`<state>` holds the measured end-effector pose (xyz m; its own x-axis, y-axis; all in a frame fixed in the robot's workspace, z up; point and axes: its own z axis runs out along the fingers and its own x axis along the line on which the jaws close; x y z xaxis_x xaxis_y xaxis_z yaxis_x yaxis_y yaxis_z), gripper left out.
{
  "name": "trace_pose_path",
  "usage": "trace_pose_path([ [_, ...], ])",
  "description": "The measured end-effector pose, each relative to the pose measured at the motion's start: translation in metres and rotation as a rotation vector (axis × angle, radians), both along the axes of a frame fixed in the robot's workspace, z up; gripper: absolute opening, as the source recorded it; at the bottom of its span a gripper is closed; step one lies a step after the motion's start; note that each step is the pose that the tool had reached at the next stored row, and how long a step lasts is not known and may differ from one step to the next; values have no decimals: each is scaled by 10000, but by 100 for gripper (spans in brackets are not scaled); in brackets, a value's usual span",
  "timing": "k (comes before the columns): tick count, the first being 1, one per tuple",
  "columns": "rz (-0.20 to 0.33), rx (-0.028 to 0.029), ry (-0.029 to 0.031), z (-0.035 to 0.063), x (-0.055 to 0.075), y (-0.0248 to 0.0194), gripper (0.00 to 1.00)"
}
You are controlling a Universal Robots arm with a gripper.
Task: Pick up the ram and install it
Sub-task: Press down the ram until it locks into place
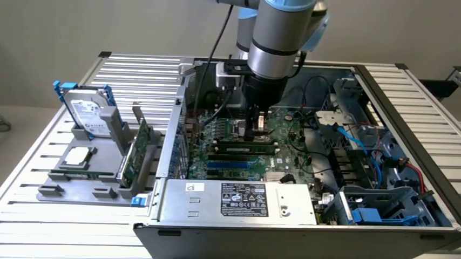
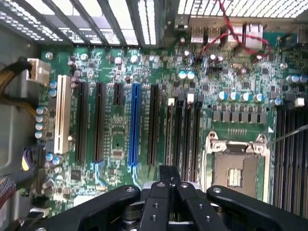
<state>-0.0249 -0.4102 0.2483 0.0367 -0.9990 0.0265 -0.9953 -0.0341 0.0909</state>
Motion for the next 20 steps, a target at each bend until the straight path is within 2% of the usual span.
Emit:
trace_pose_path([
  [4, 0, -3, -26, -6, 79, -2, 11],
  [11, 0, -1, -158, -55, 151, -1, 11],
  [20, -1, 21, -198, -207, 151, 1, 11],
])
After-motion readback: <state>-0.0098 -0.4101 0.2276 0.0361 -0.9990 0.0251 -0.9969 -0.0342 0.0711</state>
